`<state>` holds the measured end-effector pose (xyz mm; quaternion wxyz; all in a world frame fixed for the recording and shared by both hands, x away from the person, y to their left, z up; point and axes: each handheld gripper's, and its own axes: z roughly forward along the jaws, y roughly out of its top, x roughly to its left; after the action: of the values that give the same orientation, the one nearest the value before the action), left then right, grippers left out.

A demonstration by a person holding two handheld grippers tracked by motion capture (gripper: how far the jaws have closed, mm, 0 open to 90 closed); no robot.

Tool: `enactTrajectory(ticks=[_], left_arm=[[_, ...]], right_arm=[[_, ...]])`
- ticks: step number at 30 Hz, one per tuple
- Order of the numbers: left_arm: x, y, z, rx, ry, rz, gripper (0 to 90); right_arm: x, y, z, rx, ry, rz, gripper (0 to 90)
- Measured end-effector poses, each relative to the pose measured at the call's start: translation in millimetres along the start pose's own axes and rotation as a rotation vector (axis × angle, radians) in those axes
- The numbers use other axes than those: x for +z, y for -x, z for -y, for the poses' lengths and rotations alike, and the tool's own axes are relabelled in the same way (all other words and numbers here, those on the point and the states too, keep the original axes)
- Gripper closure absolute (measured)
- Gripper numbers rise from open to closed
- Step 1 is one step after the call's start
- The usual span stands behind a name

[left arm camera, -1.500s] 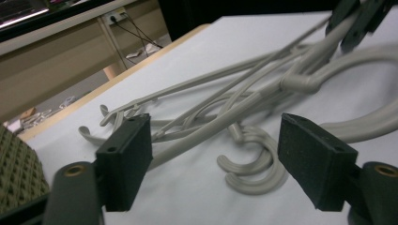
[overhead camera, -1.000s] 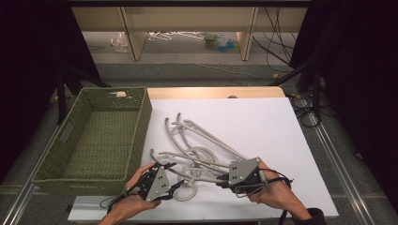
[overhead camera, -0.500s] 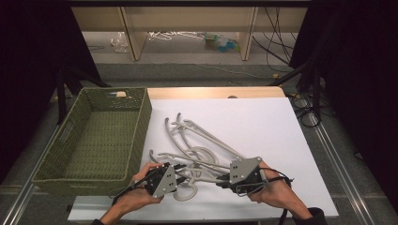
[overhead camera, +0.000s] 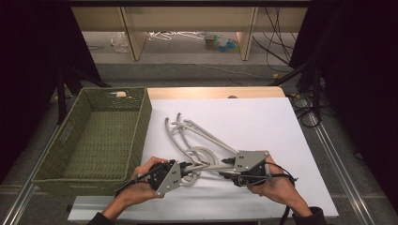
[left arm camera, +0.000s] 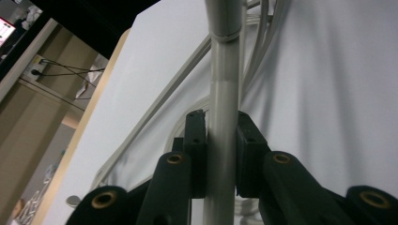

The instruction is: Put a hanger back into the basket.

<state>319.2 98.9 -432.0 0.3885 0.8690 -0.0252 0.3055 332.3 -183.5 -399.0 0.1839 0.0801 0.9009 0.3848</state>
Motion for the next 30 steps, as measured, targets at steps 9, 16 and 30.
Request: enactTrajectory(ticks=[9,16,30], left_arm=[[-5.7,-16.0,-2.0,-0.164,-0.018,-0.049,78.9],[-13.7,-37.3,-9.0,-0.38,0.008,-0.073,78.9],[-43.2,-65.4,-2.2,-0.803,0.059,-0.063,78.9]], right_arm=[[-15.3,9.2,-8.3,0.149,0.185,0.191,36.2],[-26.3,12.7,-9.8,0.232,0.249,0.228,33.4],[-8.4,1.2,4.9,0.259,0.179,0.147,33.2]])
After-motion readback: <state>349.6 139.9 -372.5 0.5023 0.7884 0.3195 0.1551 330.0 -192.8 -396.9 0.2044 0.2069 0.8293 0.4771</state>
